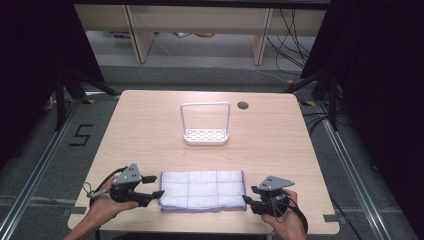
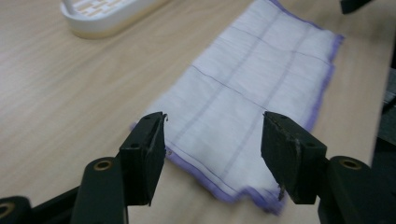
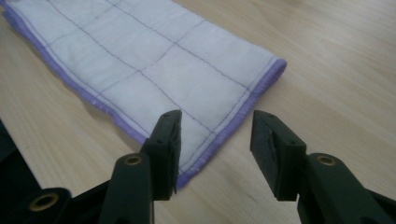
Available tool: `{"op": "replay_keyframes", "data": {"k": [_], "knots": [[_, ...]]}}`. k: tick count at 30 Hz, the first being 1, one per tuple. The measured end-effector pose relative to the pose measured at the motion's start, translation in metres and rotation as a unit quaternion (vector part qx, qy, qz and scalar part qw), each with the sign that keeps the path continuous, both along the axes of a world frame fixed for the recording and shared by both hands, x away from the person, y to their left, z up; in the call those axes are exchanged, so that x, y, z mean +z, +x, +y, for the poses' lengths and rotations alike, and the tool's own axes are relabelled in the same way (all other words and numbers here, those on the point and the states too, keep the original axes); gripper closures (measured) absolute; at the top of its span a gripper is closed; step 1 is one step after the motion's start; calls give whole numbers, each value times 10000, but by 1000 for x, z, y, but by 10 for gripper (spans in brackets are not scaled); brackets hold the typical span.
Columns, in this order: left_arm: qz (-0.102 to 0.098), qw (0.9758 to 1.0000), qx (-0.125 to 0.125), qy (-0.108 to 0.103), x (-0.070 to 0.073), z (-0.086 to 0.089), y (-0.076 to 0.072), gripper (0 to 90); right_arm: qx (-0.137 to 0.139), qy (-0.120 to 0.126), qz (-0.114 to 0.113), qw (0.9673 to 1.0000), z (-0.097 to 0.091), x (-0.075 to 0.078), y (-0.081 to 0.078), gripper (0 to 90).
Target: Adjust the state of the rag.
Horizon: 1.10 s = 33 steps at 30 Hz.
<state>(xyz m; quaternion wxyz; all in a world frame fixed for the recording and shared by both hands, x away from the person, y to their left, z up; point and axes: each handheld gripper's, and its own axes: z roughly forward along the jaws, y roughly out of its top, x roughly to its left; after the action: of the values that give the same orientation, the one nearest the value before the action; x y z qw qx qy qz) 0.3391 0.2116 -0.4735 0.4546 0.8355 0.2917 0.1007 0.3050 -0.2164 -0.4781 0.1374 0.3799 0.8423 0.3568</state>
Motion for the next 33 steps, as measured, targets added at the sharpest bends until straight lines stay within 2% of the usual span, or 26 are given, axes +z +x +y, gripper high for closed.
{"op": "replay_keyframes", "data": {"k": [2,3,5,6,7,8,12,13,14,16,17,18,19,20,21,22,24,25,26,27,28,29,30,32,33], "knots": [[29,9999,116,67,1,-2,14,394,-128,23,169,9998,2,-2,2,502],[26,9998,151,157,1,-2,21,394,-91,-33,48,9999,1,-3,4,491],[142,9995,225,194,-2,-4,34,390,-233,-25,203,9995,4,-2,5,487],[204,9991,234,280,-5,-5,41,386,-234,-59,151,9996,5,-3,5,487],[261,9990,249,267,-8,-6,45,387,-190,-103,168,9996,6,-3,5,487],[405,9985,237,291,-11,-7,50,389,-185,-106,143,9997,8,-4,5,487],[610,9972,213,378,-21,-9,59,387,-130,-188,226,9995,13,-8,3,478],[627,9972,194,351,-23,-9,61,386,-213,-125,232,9994,14,-10,3,474],[673,9970,169,338,-24,-9,61,386,-242,-189,340,9990,13,-9,3,469],[677,9971,162,319,-26,-10,62,384,-237,-207,280,9991,13,-12,3,461],[693,9969,72,366,-27,-10,63,389,-214,-237,264,9991,13,-14,3,461],[686,9968,43,396,-28,-11,62,406,-316,-171,362,9987,17,-15,1,460],[693,9966,3,440,-30,-12,62,414,-271,-208,319,9989,18,-17,2,460],[721,9963,-42,458,-31,-12,61,427,-167,-325,292,9989,19,-18,2,460],[769,9960,-44,445,-33,-14,60,446,-175,-357,346,9986,22,-19,1,460],[796,9957,-45,479,-34,-14,60,453,-162,-419,302,9985,24,-21,0,460],[750,9955,-118,573,-35,-15,58,493,-35,-595,325,9977,26,-21,1,466],[736,9954,-103,612,-36,-15,57,538,-54,-558,356,9978,26,-21,1,484],[707,9951,-203,663,-35,-13,56,564,-101,-507,451,9976,27,-21,0,497],[703,9957,-164,574,-36,-14,55,614,-51,-528,390,9978,27,-22,0,512],[670,9958,-232,586,-36,-13,54,659,-79,-437,384,9983,28,-23,-1,534],[698,9959,-179,554,-36,-14,52,696,-17,-429,378,9984,28,-23,-1,593],[677,9957,-239,582,-37,-14,50,712,44,-454,444,9980,28,-21,-1,623],[670,9955,-255,627,-37,-14,46,759,126,-389,401,9984,29,-22,0,689],[659,9951,-336,661,-36,-14,43,779,228,-448,446,9977,28,-21,1,731]]}}
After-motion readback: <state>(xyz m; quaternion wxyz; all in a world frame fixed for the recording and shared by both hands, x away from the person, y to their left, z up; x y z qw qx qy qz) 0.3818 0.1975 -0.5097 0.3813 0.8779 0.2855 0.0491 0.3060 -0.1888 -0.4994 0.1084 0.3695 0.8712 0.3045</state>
